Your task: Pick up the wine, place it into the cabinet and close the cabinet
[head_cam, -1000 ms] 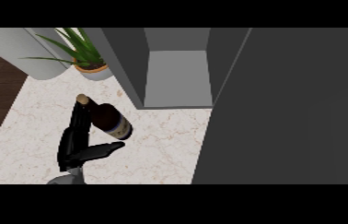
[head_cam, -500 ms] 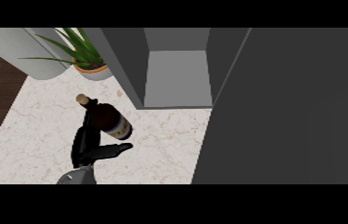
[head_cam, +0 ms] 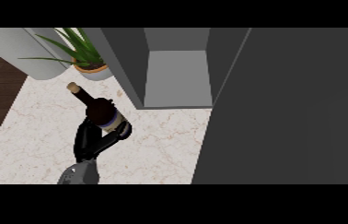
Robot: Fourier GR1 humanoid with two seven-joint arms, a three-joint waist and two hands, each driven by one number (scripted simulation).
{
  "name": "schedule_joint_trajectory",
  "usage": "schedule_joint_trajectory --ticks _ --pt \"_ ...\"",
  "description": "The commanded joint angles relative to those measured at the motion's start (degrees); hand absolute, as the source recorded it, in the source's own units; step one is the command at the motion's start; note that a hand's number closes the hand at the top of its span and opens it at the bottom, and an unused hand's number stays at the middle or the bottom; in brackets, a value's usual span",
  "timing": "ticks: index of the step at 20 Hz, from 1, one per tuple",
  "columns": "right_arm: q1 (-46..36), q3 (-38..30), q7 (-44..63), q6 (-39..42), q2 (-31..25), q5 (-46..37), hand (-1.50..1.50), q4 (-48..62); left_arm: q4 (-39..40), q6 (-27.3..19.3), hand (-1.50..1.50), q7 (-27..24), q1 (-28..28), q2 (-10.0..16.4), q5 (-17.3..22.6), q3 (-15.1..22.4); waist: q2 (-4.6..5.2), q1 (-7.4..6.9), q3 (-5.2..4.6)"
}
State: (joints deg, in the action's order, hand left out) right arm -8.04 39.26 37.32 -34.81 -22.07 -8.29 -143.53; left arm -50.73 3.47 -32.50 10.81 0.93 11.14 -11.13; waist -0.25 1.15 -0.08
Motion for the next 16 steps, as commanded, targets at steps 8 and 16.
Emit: schedule_joint_trajectory --ticks 8,16 --pt "3.2 -0.5 1.3 0.3 -2.5 -5.2 -1.5 -9.0 3.2 -1.9 1.5 -6.2 2.4 1.8 -1.9 0.3 0.1 -0.36 0.03" --pt "5.0 1.0 -3.3 -1.3 -3.7 -3.5 -1.5 -7.6 -1.6 11.0 1.5 -5.2 -2.6 6.3 -3.0 6.1 -0.17 -0.49 0.1"
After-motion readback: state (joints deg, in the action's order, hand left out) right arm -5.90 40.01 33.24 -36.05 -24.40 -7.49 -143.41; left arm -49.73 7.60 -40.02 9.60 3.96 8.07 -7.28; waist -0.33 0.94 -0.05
